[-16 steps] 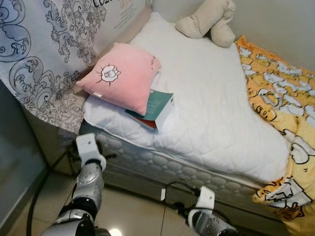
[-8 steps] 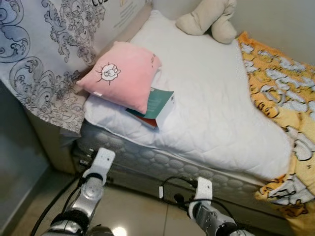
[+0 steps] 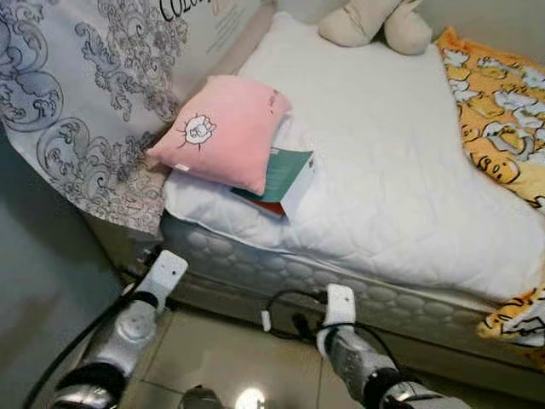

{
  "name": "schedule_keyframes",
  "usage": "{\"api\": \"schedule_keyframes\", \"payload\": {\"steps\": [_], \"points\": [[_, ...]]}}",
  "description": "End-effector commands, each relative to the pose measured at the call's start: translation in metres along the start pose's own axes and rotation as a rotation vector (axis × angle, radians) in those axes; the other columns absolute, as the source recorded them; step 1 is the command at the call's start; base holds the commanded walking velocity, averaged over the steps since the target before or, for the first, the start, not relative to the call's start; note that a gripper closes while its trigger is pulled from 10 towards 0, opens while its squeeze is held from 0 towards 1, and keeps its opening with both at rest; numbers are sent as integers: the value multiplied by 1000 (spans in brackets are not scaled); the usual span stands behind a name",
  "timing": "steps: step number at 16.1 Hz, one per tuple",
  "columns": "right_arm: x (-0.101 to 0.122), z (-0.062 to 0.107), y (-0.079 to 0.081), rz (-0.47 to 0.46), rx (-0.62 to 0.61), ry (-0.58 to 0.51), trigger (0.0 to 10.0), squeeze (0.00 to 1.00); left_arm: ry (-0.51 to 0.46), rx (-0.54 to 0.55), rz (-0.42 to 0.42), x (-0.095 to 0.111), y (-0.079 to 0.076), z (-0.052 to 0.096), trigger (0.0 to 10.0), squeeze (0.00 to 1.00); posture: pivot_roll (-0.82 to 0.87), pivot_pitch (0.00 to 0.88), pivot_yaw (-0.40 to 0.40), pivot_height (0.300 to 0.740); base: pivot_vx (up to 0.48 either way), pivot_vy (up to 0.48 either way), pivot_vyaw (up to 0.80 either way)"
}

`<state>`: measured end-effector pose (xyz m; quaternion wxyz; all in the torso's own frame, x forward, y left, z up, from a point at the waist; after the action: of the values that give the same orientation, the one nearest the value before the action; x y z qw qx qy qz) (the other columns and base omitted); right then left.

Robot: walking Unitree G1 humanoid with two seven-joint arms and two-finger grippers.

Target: Clean up the room

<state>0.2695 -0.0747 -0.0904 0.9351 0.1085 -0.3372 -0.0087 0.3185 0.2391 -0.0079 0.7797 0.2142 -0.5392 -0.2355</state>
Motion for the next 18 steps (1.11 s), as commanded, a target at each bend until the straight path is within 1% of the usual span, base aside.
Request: {"api": "schedule_keyframes", "payload": {"steps": [1,2,3,4,5,6,7,8,9,10,11,12,13,14,15,16,17,18], "points": [[113,11,76,608,195,-414,10000,0,-30,-30,-41,4,-3,2,10000,0,420,47,-61,740,0,0,0],[113,11,79,622,204,-414,10000,0,-40,-24,-46,5,-1,3,10000,0,427,51,-73,740,0,0,0],[112,12,88,660,230,-422,10000,0,-29,3,-19,0,2,6,10000,0,434,50,-109,740,0,0,0],[110,14,96,710,266,-429,10000,0,-26,27,-58,-6,5,10,10000,0,447,49,-146,740,0,0,0],[107,14,99,725,280,-427,10000,0,-30,38,-77,-7,7,12,10000,0,462,47,-157,740,0,0,0],[100,14,102,746,297,-414,10000,0,-48,43,-145,-6,11,14,10000,0,491,51,-169,740,0,0,0],[81,12,106,813,321,-381,10000,0,-79,47,-259,-7,20,23,10000,0,541,65,-195,740,0,0,0],[75,12,106,828,328,-365,10000,0,-87,46,-291,-7,21,28,10000,0,543,69,-199,740,0,0,0],[71,12,107,830,334,-355,10000,0,-87,43,-301,-10,20,32,10000,0,547,74,-210,740,0,0,0],[69,12,109,828,343,-352,10000,0,-72,30,-280,-16,14,36,10000,0,547,81,-211,740,0,0,0],[68,13,112,825,354,-353,10000,0,-43,23,-240,-24,7,39,10000,0,541,91,-205,740,0,0,0],[66,13,116,816,362,-355,10000,0,-14,19,-182,-31,2,42,10000,0,525,97,-184,740,0,0,0],[64,14,121,782,365,-361,10000,0,11,-4,-138,-37,-2,44,10000,0,497,105,-139,740,0,0,0],[65,15,123,774,365,-367,10000,0,6,-22,-150,-36,-2,43,10000,0,495,105,-130,740,0,0,0],[67,16,126,760,361,-379,10000,0,-17,-49,-182,-30,2,42,10000,0,485,98,-69,740,0,0,0],[70,15,126,749,350,-384,10000,0,-22,-52,-177,-26,6,41,10000,0,471,90,-53,740,0,0,0],[73,15,124,741,339,-387,10000,0,-24,-52,-167,-23,10,38,10000,0,465,88,-53,740,0,0,0],[85,15,119,735,317,-407,10000,0,-16,-35,-119,-18,15,29,10000,0,416,75,-71,740,0,0,0]]}}
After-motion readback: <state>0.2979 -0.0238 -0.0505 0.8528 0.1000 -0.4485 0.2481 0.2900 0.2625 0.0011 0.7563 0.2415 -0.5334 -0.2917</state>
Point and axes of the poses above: a point about 5 cm out from each wrist's last joint towards the gripper, its own z axis pointing back from the gripper into the wrist, its own x axis along the axis of the wrist's last joint, y = z × x, the point moved 5 cm from there along -z, pointing out of the wrist towards the gripper, and after that the axes turned 5 degrees about z, right-handed, at the moved point
